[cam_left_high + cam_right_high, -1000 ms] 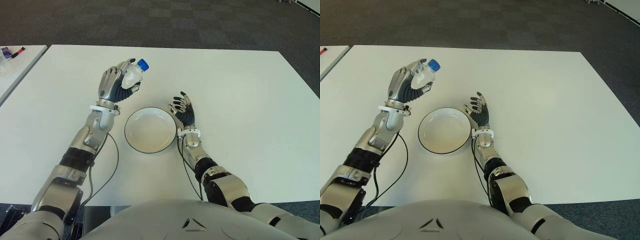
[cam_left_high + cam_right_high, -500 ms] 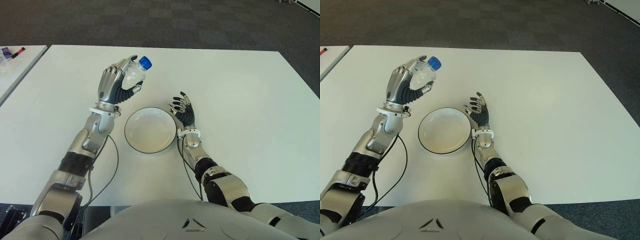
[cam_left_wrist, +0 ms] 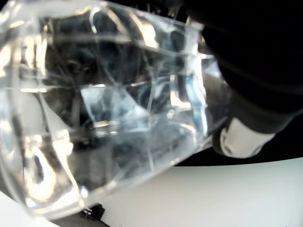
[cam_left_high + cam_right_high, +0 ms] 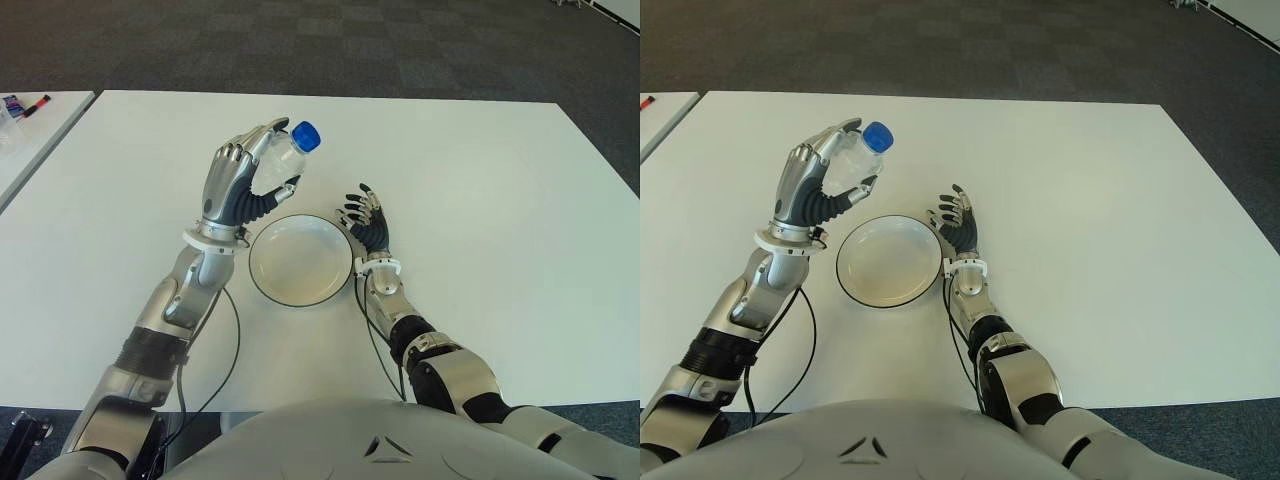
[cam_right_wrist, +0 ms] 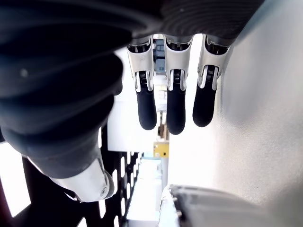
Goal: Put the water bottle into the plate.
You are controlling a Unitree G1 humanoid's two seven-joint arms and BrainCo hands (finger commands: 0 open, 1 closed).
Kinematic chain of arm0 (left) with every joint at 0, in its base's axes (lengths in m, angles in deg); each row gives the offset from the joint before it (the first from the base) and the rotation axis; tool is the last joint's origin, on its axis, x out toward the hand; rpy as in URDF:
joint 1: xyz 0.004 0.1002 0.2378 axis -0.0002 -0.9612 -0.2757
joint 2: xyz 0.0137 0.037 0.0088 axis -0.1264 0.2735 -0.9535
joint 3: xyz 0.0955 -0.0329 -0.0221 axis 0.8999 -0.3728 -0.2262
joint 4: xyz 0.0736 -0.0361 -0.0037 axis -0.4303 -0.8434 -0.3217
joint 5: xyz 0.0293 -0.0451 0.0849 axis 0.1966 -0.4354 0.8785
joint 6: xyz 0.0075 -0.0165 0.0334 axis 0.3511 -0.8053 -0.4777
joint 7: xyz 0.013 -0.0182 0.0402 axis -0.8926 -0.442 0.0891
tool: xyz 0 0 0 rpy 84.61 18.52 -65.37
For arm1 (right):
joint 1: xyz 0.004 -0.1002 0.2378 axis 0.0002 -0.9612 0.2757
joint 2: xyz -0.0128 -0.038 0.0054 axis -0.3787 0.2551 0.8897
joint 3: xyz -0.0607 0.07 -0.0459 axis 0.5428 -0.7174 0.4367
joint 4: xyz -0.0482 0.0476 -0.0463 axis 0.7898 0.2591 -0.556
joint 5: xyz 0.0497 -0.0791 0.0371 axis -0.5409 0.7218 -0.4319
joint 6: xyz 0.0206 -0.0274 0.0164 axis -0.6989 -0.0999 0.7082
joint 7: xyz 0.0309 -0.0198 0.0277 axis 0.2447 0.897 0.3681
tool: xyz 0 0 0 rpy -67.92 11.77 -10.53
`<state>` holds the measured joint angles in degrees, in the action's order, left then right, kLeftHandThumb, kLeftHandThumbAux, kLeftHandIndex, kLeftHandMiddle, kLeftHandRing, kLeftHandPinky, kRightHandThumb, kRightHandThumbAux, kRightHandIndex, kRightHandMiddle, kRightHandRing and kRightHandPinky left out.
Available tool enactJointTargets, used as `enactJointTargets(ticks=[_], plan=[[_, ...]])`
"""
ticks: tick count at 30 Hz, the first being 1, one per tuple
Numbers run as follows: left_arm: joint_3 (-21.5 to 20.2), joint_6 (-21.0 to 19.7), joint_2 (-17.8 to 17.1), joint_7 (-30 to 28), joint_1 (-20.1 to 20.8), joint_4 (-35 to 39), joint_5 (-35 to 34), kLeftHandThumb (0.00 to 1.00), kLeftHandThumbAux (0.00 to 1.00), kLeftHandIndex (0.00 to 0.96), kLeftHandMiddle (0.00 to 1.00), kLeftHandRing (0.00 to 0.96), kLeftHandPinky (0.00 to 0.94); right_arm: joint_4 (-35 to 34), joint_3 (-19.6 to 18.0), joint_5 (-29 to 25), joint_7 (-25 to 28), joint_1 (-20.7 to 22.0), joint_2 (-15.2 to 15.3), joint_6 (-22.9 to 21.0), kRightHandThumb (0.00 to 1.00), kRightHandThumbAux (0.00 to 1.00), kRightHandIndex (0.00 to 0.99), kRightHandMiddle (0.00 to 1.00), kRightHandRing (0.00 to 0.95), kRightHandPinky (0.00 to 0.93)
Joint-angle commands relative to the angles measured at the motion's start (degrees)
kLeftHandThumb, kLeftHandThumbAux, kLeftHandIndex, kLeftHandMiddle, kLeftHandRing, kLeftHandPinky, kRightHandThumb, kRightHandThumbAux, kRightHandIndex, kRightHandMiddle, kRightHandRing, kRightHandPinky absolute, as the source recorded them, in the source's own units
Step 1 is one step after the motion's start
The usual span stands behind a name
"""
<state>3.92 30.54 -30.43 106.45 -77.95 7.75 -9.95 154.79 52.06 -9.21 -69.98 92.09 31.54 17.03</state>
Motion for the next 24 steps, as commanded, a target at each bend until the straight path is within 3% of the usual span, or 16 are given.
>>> enactJointTargets(ticks=[1, 7, 12, 24], plan=[[0.3, 1.8, 1.3, -0.8, -2.8, -1.0, -1.2, 0.953, 0.647, 0.393, 0.517, 0.530, 0.857, 3.7, -1.0, -0.9, 0.1, -0.2, -7.8, -2.4, 0.433, 0.799, 0.110, 0.304, 0.313, 0.329], [0.3, 2.3, 1.7, -2.3, -5.3, -2.3, -2.1, 0.953, 0.648, 0.392, 0.516, 0.530, 0.857, 3.7, -0.8, -0.5, -0.5, -0.3, -7.9, -2.1, 0.420, 0.791, 0.110, 0.307, 0.315, 0.327], [0.2, -1.0, 3.0, -4.4, -8.0, -0.2, -2.1, 0.953, 0.648, 0.391, 0.516, 0.530, 0.857, 3.5, -0.7, -0.5, -0.3, -0.3, -7.9, -2.3, 0.398, 0.794, 0.108, 0.303, 0.310, 0.321], [0.5, -3.0, 5.2, -6.6, -11.1, 0.8, -2.2, 0.952, 0.649, 0.389, 0.514, 0.528, 0.856, 3.7, -0.8, -0.5, -0.7, 0.0, -7.8, -3.2, 0.399, 0.804, 0.110, 0.300, 0.305, 0.317]])
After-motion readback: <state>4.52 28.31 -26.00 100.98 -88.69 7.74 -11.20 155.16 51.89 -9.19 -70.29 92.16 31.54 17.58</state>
